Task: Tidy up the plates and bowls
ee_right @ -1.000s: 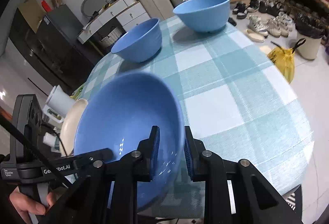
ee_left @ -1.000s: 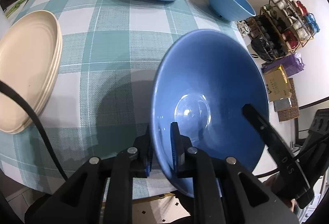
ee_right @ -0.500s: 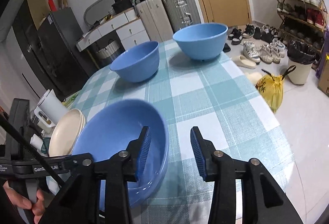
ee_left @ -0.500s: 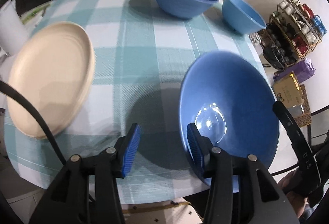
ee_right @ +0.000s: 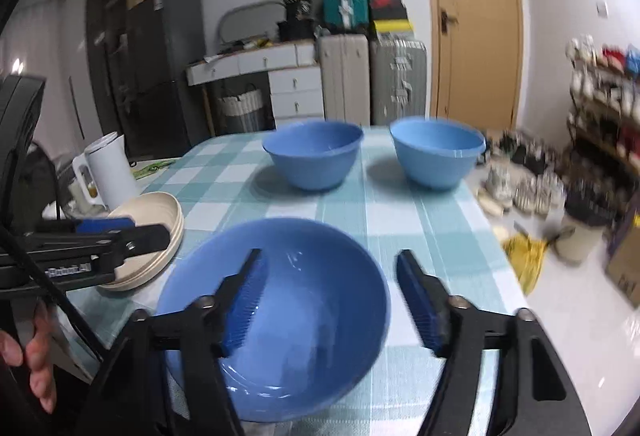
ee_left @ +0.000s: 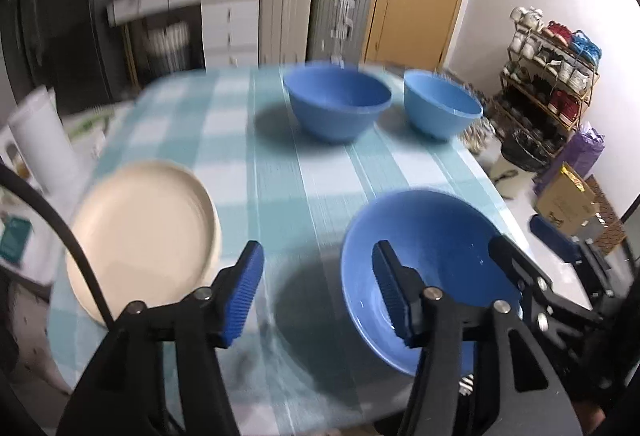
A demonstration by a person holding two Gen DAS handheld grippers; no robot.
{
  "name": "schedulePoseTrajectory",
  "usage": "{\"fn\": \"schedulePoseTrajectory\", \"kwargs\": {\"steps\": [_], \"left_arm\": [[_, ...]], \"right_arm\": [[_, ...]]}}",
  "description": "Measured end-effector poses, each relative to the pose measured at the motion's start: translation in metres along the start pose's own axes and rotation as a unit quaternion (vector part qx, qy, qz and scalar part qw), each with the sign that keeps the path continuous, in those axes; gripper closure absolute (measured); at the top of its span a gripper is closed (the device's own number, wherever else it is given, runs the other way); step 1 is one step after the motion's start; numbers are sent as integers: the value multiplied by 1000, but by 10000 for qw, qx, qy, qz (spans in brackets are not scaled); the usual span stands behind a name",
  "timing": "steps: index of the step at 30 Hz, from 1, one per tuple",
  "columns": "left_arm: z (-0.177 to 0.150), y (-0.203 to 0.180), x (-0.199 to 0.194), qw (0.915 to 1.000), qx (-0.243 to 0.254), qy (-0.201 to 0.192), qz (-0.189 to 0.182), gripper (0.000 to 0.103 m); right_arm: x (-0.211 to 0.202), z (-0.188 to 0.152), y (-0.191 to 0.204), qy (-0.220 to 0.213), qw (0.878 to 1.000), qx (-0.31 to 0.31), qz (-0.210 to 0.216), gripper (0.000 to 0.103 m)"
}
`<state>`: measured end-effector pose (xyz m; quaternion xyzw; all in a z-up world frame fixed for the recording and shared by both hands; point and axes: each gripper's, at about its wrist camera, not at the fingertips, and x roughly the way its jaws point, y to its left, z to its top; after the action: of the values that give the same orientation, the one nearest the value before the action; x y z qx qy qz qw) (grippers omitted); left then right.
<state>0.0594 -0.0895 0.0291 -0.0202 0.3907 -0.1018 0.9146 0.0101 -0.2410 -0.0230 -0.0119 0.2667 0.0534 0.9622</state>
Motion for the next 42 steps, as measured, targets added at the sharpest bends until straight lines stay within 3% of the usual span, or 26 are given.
{"fn": "schedulePoseTrajectory", "kwargs": {"steps": [2, 4, 9, 14, 16, 18, 21, 25, 30, 34, 38, 42], "left_arm": [[-2, -2, -3, 9994, 129, -327, 49, 24], [-2, -4, -4, 9977, 260, -617, 95, 18], [11, -5, 3, 9957, 376, -808, 266, 15], [23, -9, 0, 9916, 188, -1238, 321, 2], [28, -14, 1, 9900, 231, -1334, 404, 0], [32, -17, 2, 9886, 270, -1420, 423, 0], [31, -13, 1, 9873, 145, -1554, 288, 0], [32, -3, 6, 9873, -137, -1575, 173, 0], [38, 23, 9, 9868, -854, -1369, 116, 0], [34, 36, 8, 9863, -803, -1413, 289, 0], [33, 41, 10, 9869, -745, -1385, 358, 0], [33, 41, 15, 9882, -755, -1288, 355, 0]], "right_arm": [[-2, 0, 8, -106, 9997, -194, 73, 19], [1, 1, 15, -122, 9991, -395, 80, 19], [9, 4, 23, -115, 9985, -531, -67, 15], [14, 9, 19, -161, 9994, -291, -128, 13], [11, 12, 17, -302, 9992, -193, -189, 7], [9, 14, 15, -511, 9975, -187, -457, 1], [6, 18, 12, -641, 9955, -203, -667, 1], [2, 34, 8, -922, 9938, 11, -617, 1], [3, 67, 25, -1101, 9910, -438, -619, 1], [5, 68, 24, -1312, 9903, -111, -445, 1], [15, 55, 16, -868, 9961, 119, -100, 1], [11, 48, 15, -910, 9955, -24, -272, 1]]}}
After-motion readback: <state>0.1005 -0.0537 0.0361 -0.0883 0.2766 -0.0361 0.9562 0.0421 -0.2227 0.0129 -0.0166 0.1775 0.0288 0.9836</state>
